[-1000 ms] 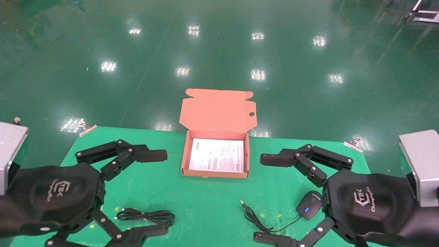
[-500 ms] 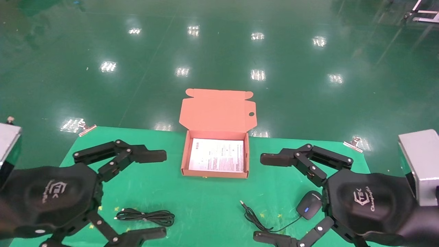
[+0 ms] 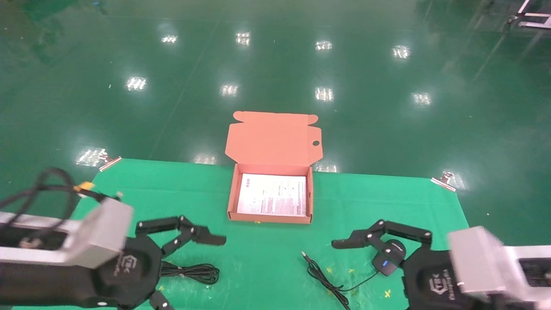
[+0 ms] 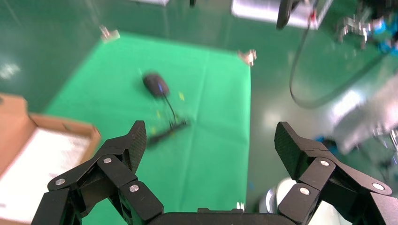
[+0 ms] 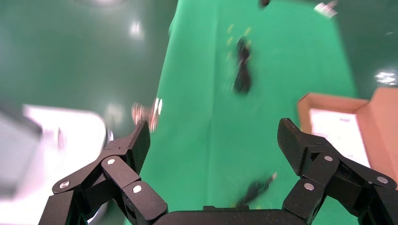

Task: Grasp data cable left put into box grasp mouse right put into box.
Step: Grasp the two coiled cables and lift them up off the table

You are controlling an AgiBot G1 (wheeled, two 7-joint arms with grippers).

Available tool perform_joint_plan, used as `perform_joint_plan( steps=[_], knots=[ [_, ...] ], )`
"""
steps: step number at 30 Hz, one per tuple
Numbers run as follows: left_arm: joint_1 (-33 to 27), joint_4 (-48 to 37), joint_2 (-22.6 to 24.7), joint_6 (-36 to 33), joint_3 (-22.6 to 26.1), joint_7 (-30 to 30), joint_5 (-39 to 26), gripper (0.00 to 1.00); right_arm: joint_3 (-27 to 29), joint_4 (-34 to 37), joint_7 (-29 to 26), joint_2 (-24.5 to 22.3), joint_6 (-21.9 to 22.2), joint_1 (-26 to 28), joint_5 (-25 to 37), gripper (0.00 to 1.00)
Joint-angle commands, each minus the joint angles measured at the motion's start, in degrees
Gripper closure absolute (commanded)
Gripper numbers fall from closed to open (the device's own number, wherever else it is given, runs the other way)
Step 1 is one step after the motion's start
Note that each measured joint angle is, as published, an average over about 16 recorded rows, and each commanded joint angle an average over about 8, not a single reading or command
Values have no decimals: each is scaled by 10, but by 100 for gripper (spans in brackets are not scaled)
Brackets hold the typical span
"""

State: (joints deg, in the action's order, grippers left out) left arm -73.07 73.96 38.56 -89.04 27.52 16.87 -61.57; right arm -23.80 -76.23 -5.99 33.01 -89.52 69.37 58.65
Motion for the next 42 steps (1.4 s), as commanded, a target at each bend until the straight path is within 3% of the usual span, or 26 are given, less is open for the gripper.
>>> perform_joint_plan(
  steps=[1, 11, 22, 30, 42],
  knots=[
    [-15, 0, 6, -6, 16, 9, -26, 0, -14, -2, 4, 0, -6, 13, 25, 0],
    [-65, -10, 39, -8, 107, 10, -152, 0, -160, -12, 93, 13, -9, 106, 164, 0],
    [-109, 8, 102, 35, 205, -16, -381, 0, -265, -13, 125, 49, 33, 140, 297, 0],
    [-95, -10, 135, 89, 227, 15, -469, 0, -290, -10, 91, 81, 94, 119, 384, 0],
    [-76, -153, 173, 149, 219, 39, -474, 0, -289, 26, -11, 119, 185, 73, 422, 0]
  ],
)
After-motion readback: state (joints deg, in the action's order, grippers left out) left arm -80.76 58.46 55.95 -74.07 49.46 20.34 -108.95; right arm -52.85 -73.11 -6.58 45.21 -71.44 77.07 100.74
